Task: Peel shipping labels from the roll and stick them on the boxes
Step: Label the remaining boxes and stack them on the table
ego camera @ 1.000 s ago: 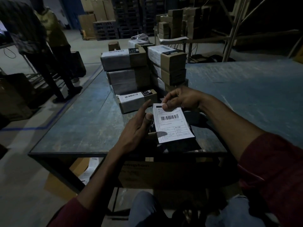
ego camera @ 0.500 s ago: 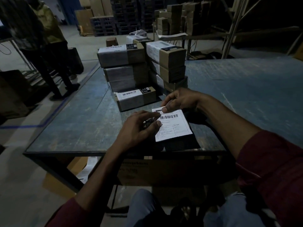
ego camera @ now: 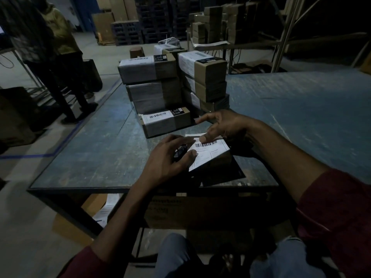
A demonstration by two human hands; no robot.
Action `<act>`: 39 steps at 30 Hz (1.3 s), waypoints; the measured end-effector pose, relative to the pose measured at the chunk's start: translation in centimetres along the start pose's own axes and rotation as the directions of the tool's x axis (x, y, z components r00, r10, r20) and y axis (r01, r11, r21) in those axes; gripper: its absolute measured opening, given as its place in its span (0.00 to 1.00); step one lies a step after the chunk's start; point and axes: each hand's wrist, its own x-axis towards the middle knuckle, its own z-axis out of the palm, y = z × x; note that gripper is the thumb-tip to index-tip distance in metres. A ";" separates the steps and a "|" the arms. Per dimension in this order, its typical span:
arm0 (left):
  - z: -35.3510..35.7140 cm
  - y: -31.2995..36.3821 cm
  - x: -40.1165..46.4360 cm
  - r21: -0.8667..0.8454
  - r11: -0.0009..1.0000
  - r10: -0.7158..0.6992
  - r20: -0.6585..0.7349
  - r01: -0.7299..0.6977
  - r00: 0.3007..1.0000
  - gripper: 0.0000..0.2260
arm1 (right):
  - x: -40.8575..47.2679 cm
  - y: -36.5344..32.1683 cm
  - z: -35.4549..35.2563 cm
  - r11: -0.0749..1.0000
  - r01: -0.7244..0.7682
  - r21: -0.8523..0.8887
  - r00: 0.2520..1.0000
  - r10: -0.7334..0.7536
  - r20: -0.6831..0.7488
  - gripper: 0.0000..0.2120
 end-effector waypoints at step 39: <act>-3.6 -0.2 1.6 -0.011 0.984 -0.150 0.487 0.178 0.861 0.71 | -5.0 1.8 3.2 0.889 -0.086 0.450 0.922 0.242 -0.303 0.13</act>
